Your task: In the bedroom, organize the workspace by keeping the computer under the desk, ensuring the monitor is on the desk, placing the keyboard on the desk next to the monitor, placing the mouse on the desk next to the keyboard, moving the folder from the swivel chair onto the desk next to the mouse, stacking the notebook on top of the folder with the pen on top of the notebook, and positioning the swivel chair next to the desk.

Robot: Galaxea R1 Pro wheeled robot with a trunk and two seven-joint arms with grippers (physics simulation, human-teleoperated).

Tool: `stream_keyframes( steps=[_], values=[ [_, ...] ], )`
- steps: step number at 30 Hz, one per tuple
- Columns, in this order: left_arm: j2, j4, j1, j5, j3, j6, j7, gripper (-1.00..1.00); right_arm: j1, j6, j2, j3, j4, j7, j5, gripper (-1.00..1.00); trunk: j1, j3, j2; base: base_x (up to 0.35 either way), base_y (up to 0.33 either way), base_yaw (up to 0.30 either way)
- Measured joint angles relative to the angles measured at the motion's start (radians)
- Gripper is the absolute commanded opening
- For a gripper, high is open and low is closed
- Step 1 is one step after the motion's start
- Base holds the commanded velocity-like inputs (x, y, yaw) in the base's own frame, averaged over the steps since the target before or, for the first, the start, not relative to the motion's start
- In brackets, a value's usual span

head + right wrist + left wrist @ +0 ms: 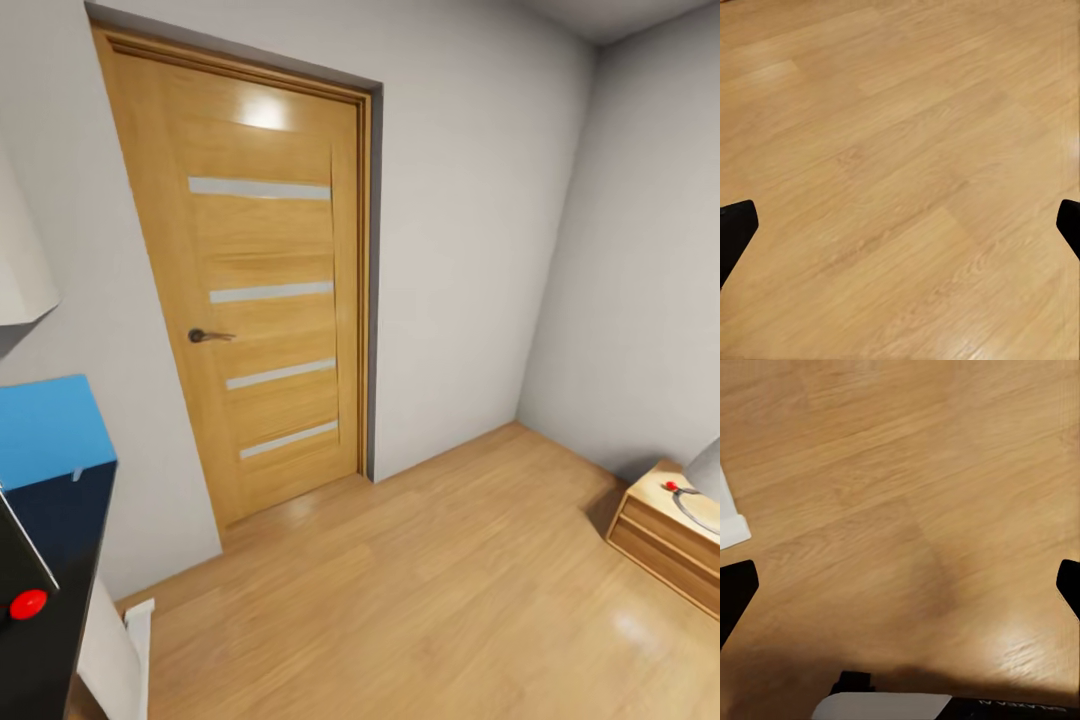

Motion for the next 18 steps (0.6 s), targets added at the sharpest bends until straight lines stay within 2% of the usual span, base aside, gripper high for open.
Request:
stream_keyframes(
  steps=[18],
  values=[
    [0.000,0.000,0.000,0.000,0.000,-0.002,0.000,1.00,0.000,-0.006,0.000,-0.001,-0.003,-0.001,-0.003,1.00,0.000,0.000,0.000,0.321,-0.001,0.000]
  ],
)
